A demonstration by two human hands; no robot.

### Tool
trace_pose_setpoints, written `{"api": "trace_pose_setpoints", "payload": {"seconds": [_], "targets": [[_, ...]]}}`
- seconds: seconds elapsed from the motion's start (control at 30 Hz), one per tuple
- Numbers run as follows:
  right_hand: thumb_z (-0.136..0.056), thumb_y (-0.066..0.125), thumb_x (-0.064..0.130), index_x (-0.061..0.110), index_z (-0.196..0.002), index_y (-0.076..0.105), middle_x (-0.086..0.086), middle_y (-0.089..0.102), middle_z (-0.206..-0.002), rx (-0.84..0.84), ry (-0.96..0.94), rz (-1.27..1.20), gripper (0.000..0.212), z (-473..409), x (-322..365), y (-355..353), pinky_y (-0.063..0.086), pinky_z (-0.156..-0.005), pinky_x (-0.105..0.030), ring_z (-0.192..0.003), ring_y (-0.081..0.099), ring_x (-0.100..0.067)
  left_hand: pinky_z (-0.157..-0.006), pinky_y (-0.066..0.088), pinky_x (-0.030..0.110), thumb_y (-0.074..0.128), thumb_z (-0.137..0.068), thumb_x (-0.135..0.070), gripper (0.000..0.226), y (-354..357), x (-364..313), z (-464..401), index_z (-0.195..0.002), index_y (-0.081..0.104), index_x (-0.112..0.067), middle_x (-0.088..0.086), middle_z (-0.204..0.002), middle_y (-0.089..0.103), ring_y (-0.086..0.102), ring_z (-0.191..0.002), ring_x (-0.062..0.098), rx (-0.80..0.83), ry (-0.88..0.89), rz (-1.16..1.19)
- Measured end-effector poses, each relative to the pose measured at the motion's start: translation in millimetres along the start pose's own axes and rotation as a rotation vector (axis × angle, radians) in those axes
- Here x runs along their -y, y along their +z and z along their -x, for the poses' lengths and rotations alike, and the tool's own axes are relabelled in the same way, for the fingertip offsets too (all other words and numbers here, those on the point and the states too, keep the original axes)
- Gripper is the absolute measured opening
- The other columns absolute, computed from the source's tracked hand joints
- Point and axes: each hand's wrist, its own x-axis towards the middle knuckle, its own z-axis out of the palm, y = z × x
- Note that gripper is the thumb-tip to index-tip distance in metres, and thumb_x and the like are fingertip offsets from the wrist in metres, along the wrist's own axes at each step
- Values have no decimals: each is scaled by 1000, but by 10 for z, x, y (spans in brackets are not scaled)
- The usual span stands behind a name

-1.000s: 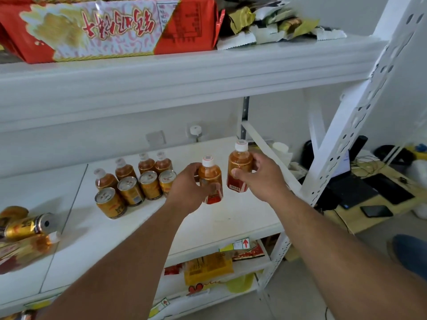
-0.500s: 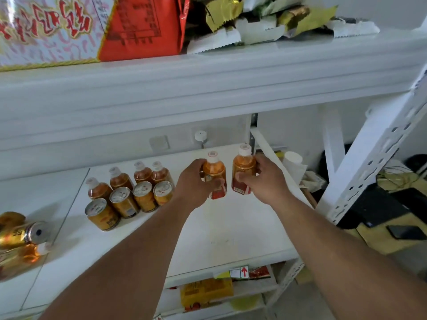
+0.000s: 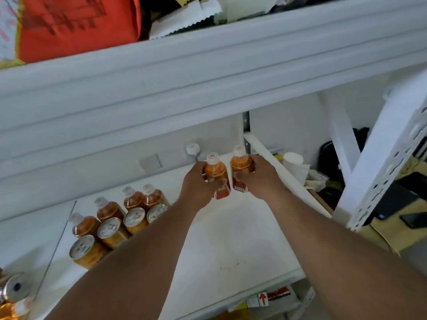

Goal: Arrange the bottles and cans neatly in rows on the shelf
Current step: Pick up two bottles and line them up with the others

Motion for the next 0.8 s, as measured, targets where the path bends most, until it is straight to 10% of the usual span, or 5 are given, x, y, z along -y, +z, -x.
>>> {"api": "trace_pose_setpoints", "payload": {"seconds": [0.4,0.8], "targets": [[-86,70,23,15,-99,67,-3,72,-91,-1,-62,-35,15,-426,-148,101,57,-85,-41,-90,70,-26,-76,41,20,83,-75,-23,47,215,70,-308,-113,56,-28,-9,-107,63,60,-97,14,-29,-6,59],[-80,80,27,20,-108,66,2,63,-98,2,-77,-50,32,-733,-373,258,54,-84,-41,-92,63,-23,-72,42,10,84,-73,-21,45,438,218,-639,-108,58,-35,-16,-101,64,62,-92,7,-62,-46,75]]}}
